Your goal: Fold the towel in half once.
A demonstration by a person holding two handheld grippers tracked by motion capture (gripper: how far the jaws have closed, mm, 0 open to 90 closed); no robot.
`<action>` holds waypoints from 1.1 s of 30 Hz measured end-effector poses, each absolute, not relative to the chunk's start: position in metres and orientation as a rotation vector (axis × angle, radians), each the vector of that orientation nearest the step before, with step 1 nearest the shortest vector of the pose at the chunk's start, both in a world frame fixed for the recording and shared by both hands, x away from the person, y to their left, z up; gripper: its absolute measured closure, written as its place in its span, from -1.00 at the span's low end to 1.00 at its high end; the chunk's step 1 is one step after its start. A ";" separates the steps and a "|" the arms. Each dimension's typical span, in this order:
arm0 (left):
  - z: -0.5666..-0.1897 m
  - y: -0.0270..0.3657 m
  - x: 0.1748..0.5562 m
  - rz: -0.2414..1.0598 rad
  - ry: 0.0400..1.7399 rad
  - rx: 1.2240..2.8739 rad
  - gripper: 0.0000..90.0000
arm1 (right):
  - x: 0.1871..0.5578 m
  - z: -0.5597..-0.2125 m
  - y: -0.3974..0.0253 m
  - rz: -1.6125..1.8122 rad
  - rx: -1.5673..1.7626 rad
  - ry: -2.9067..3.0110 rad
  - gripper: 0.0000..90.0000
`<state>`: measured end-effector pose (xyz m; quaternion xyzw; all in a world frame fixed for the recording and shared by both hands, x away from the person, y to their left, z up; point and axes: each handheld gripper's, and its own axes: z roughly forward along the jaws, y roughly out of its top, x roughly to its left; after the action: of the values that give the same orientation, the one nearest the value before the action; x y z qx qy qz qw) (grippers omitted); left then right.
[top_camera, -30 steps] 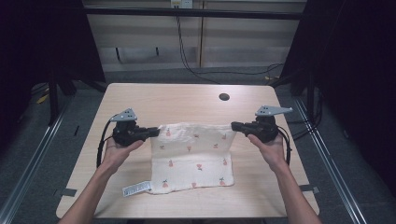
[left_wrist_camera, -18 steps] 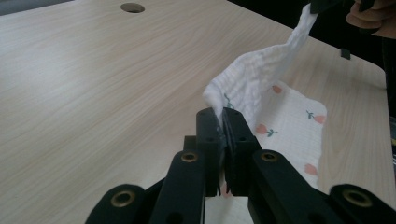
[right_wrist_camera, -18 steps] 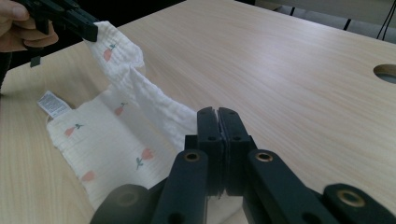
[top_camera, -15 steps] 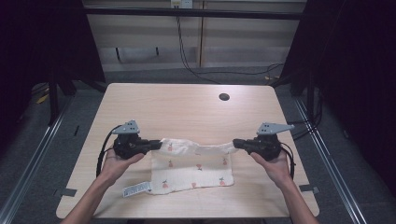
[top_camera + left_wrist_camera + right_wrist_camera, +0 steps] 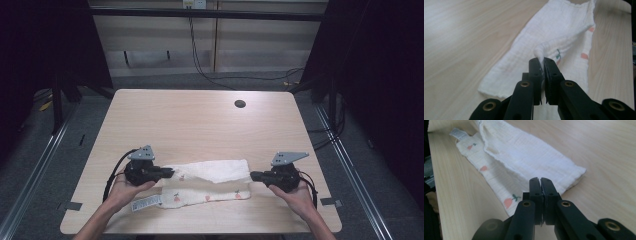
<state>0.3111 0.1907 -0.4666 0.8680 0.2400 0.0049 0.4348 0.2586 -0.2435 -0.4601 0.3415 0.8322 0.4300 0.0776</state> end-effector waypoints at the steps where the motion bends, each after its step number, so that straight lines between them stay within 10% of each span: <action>1: -0.469 0.191 0.309 0.009 0.595 2.176 0.90 | 0.257 -0.462 -0.243 1.282 1.027 2.497 0.96; 33: -0.489 0.198 0.315 -0.029 0.681 2.223 0.53 | 0.270 -0.452 -0.237 1.274 1.074 2.449 0.33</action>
<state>0.3154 0.1980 -0.4892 0.8774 0.2690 -0.0115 0.3970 0.2702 -0.2365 -0.4521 0.3611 0.8234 0.4283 0.0899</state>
